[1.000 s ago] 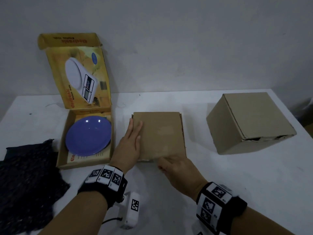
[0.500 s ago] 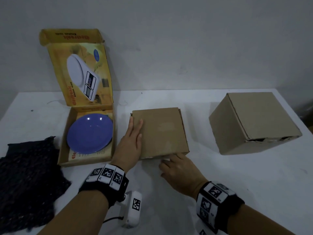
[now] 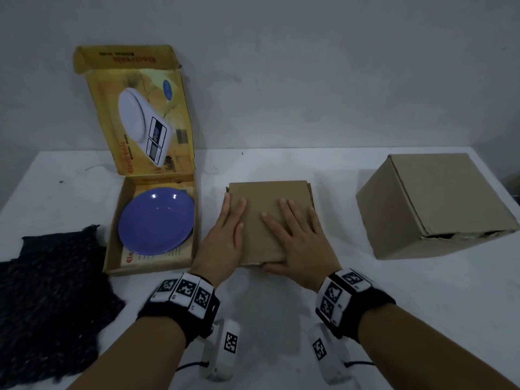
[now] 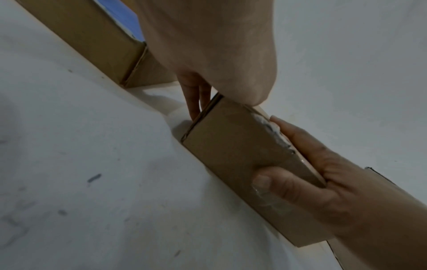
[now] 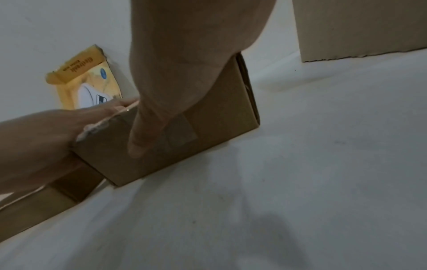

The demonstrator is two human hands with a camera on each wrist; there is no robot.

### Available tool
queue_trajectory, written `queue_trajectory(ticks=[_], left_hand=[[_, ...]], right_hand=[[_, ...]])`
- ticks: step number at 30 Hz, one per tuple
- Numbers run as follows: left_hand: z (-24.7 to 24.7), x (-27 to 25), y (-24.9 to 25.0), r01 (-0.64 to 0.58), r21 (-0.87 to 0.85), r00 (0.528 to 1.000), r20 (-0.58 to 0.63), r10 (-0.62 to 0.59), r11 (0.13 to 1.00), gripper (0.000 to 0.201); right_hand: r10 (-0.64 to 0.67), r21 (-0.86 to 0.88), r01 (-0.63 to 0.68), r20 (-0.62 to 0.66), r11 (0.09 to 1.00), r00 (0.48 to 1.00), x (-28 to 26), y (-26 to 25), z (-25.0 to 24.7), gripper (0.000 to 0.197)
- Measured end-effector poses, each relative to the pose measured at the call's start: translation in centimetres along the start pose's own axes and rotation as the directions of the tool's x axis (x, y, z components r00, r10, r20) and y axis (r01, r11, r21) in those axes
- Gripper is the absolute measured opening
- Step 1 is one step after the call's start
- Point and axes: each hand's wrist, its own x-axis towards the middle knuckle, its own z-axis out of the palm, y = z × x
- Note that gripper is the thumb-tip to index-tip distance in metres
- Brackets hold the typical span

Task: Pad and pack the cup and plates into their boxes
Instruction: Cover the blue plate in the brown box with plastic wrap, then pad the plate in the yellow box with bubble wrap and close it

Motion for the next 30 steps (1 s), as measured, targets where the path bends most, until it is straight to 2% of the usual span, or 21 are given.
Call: queue_trajectory(ticks=[5,9,12,16,19,21,23,25,27,30], left_hand=[[0.0,0.4,0.2,-0.015,-0.025,1.0,0.013,0.016,1.0,0.051],[0.7,0.6,0.5,-0.044,-0.039,0.999,-0.004,0.044,0.998,0.049],[1.2,1.1,1.1,-0.075,-0.035,0.997,-0.001,0.075,0.997,0.052],[1.4,1.4,1.4,-0.05,-0.047,0.999,0.005,0.05,0.998,0.049],[1.2,1.4,1.7,-0.027,0.024,1.0,0.007,0.027,0.999,0.05],[0.6,1.5,2.2,0.009,0.076,0.999,0.043,-0.013,0.997,0.049],[-0.2,1.5,2.5,0.03,0.081,0.997,0.063,-0.036,0.996,0.048],[-1.4,1.1,2.3,0.049,0.048,0.999,0.009,-0.049,0.998,0.042],[-3.0,0.4,1.4,0.067,0.072,0.992,-0.108,-0.059,0.995,0.032],[-6.3,-1.2,-2.0,0.187,0.182,0.953,-0.273,-0.133,0.965,0.028]], right_hand=[[0.011,-0.015,-0.011,-0.038,1.0,0.999,0.1,0.1,0.3,0.112],[0.023,0.011,-0.023,-0.005,1.0,1.0,-0.5,1.1,-0.3,0.099],[0.057,-0.011,-0.056,0.021,0.998,0.998,-0.9,1.6,-0.4,0.099],[0.055,-0.044,-0.054,0.027,0.998,0.998,-0.6,1.9,-0.1,0.113],[0.055,-0.037,-0.054,0.02,0.998,0.998,-0.6,2.0,-0.2,0.119],[0.04,0.007,-0.041,0.033,0.999,0.999,-0.6,2.4,-0.3,0.117],[0.006,0.062,-0.008,0.031,0.998,0.999,-0.7,2.6,-0.7,0.105],[-0.006,0.119,0.004,0.022,0.993,1.0,-0.8,2.6,-1.0,0.093],[0.01,0.151,-0.014,0.031,0.988,0.999,-0.8,2.3,-1.7,0.091],[-0.003,0.072,0.004,-0.012,0.997,1.0,0.1,0.6,-3.1,0.087]])
